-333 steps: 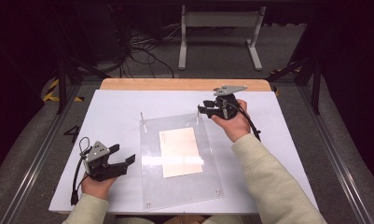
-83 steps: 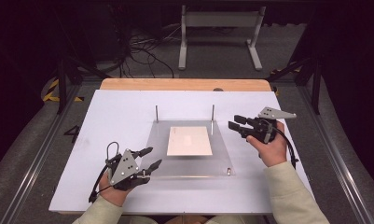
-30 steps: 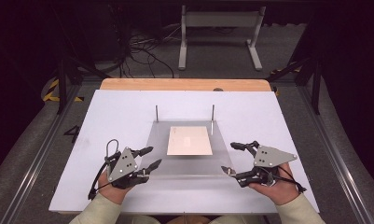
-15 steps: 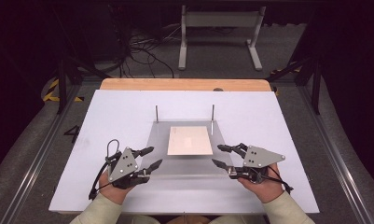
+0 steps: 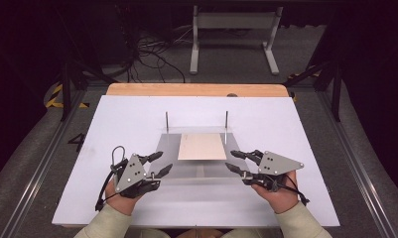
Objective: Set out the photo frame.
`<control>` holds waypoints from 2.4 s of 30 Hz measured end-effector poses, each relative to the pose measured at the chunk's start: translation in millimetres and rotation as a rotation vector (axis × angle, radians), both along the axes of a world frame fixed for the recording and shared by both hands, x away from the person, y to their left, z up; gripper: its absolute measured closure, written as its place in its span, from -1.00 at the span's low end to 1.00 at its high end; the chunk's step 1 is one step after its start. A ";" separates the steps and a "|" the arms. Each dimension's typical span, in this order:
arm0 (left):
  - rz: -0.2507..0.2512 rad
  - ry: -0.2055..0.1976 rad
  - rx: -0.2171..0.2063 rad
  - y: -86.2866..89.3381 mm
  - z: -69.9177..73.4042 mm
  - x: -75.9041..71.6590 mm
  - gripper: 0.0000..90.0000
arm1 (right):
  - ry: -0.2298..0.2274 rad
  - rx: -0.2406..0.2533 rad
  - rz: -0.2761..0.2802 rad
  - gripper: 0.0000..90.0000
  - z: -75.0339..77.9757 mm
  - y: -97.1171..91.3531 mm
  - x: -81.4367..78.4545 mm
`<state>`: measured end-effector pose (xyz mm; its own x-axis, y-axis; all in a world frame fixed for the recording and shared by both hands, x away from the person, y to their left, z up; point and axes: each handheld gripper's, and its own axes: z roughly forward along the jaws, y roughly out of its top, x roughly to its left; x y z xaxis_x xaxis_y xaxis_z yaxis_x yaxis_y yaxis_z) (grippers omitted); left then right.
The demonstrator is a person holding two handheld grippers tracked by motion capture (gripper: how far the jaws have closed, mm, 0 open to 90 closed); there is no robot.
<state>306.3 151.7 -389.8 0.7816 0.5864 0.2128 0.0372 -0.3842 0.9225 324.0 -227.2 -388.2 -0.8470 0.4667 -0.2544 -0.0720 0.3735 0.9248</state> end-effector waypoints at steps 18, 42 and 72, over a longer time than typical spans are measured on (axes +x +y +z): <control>0.022 -0.124 -0.026 -8.4 41.7 -2.7 0.21 | -0.070 0.072 -0.041 0.28 45.3 -8.8 -2.8; -0.027 -0.088 -0.191 -7.3 87.7 -26.4 0.26 | -0.167 0.112 -0.065 0.35 88.1 -12.0 -39.5; -0.025 -0.060 -0.207 -11.8 88.5 -24.5 0.22 | -0.056 0.198 -0.074 0.24 91.9 -16.4 -37.6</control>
<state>281.8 139.9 -301.3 0.7860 0.6028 0.1368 -0.0278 -0.1867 0.9820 286.4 -243.6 -296.3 -0.7959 0.5724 -0.1971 -0.1044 0.1910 0.9760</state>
